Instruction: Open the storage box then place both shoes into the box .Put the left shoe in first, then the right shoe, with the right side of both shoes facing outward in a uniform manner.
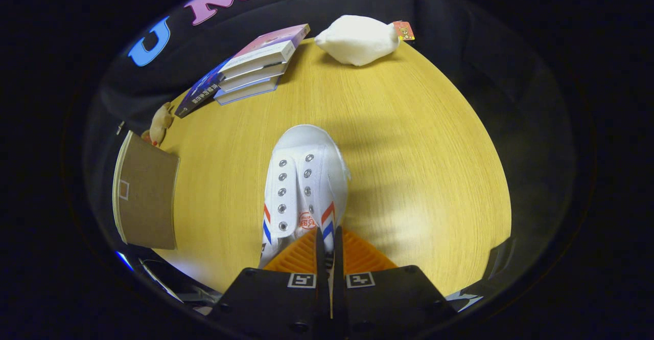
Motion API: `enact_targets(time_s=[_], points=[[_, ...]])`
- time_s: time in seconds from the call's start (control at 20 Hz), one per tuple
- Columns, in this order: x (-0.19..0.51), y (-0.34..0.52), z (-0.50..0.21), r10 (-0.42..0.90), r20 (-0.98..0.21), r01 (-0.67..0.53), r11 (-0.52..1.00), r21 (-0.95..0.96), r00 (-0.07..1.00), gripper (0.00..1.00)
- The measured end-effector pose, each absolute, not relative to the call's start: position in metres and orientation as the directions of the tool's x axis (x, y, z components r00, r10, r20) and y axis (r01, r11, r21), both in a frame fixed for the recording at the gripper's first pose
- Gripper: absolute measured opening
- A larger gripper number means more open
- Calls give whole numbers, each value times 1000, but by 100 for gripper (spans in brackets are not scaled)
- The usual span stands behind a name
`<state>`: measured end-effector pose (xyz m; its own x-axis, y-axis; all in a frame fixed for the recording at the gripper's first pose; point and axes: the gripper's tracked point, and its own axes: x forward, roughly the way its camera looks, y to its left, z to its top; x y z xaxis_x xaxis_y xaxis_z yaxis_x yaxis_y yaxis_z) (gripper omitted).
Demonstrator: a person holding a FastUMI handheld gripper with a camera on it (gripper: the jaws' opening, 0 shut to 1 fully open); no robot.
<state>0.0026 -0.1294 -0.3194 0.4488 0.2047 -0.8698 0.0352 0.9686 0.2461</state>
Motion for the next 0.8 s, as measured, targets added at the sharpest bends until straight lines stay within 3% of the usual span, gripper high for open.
enact_targets(time_s=[0.8], points=[[3,28,-171,298,-771,-8,935,355,563,7]])
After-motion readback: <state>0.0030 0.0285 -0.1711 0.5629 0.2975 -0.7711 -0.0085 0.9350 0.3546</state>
